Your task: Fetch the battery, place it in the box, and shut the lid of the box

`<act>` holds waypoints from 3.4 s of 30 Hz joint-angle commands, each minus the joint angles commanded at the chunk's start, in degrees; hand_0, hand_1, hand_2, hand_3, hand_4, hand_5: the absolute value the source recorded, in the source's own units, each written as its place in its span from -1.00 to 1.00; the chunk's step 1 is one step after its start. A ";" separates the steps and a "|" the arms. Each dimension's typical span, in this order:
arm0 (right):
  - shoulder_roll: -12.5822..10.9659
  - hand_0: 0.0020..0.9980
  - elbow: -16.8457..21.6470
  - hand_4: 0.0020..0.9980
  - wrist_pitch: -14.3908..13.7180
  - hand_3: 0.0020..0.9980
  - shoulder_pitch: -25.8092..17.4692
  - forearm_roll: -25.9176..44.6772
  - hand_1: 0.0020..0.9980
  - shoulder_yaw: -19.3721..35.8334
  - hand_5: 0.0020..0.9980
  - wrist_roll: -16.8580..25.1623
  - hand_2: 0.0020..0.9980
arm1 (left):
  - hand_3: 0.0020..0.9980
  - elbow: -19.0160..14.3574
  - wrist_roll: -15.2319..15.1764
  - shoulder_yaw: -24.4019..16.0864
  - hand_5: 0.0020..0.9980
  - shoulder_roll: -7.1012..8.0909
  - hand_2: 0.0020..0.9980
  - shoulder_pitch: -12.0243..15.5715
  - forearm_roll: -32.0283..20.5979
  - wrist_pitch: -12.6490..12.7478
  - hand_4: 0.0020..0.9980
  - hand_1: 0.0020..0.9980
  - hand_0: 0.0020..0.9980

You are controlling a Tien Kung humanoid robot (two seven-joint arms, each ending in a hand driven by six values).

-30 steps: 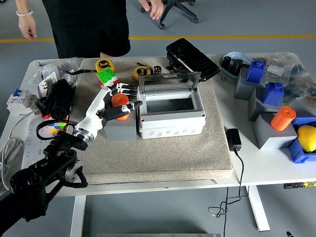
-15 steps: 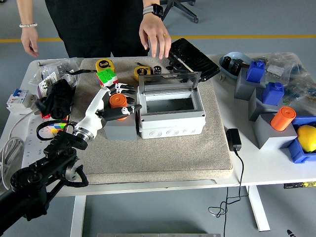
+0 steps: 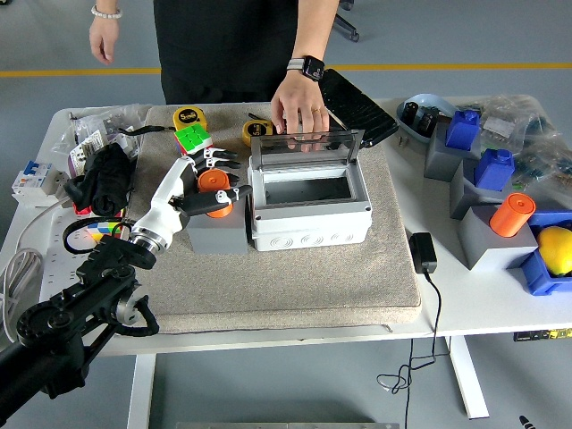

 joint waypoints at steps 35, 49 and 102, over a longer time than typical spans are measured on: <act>-0.02 0.44 0.00 0.99 -0.39 0.18 0.23 -0.06 0.32 -0.02 0.21 0.43 0.29 | -0.60 2.20 1.07 1.95 -1.00 -0.86 -0.59 -1.85 -1.36 -1.18 0.03 -0.61 -0.56; -0.02 0.44 -0.02 0.99 -1.15 0.17 0.40 0.07 0.31 0.08 0.21 1.43 0.29 | -0.65 0.35 0.81 0.52 -1.00 -0.89 -0.67 -2.24 0.71 -1.42 -0.20 -0.72 -0.61; -0.82 0.44 0.60 0.97 -2.02 0.16 0.53 -0.84 0.31 0.08 0.20 2.13 0.28 | -0.36 7.13 32.16 21.77 -0.76 -10.32 -0.70 -31.16 37.56 -4.67 0.75 -0.87 -0.81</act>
